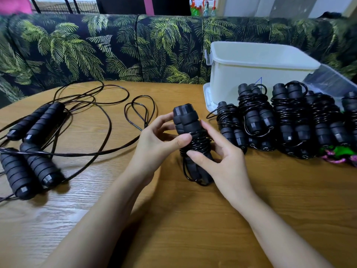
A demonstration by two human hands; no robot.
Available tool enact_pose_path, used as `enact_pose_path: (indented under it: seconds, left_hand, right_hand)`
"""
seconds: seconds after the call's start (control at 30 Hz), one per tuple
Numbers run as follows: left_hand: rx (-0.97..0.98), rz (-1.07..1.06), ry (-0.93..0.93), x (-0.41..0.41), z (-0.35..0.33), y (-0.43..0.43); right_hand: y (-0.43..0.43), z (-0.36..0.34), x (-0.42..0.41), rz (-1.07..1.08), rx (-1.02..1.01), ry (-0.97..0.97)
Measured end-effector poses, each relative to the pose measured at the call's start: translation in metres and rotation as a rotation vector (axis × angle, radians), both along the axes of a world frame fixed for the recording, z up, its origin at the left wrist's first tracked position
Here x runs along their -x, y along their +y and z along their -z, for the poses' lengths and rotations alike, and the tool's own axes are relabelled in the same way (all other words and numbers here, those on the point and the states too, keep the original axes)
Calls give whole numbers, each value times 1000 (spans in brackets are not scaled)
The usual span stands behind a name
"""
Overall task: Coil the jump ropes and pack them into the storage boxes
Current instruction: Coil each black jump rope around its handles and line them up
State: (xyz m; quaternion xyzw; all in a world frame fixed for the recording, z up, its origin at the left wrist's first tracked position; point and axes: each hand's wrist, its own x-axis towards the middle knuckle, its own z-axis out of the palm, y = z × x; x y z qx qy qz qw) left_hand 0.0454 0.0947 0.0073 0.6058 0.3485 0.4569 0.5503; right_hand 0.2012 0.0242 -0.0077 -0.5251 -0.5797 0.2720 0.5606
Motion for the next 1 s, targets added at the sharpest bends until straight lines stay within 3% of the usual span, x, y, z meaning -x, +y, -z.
enact_pose_path:
  seconds: [0.7,1.0]
  left_hand:
    - [108,55,-73,7,-4,7]
    - [135,-73,-114,-2,2,2]
  right_hand:
    - [2,-1,-11,-172,78,269]
    - [3,6,-3,141,-140,-23]
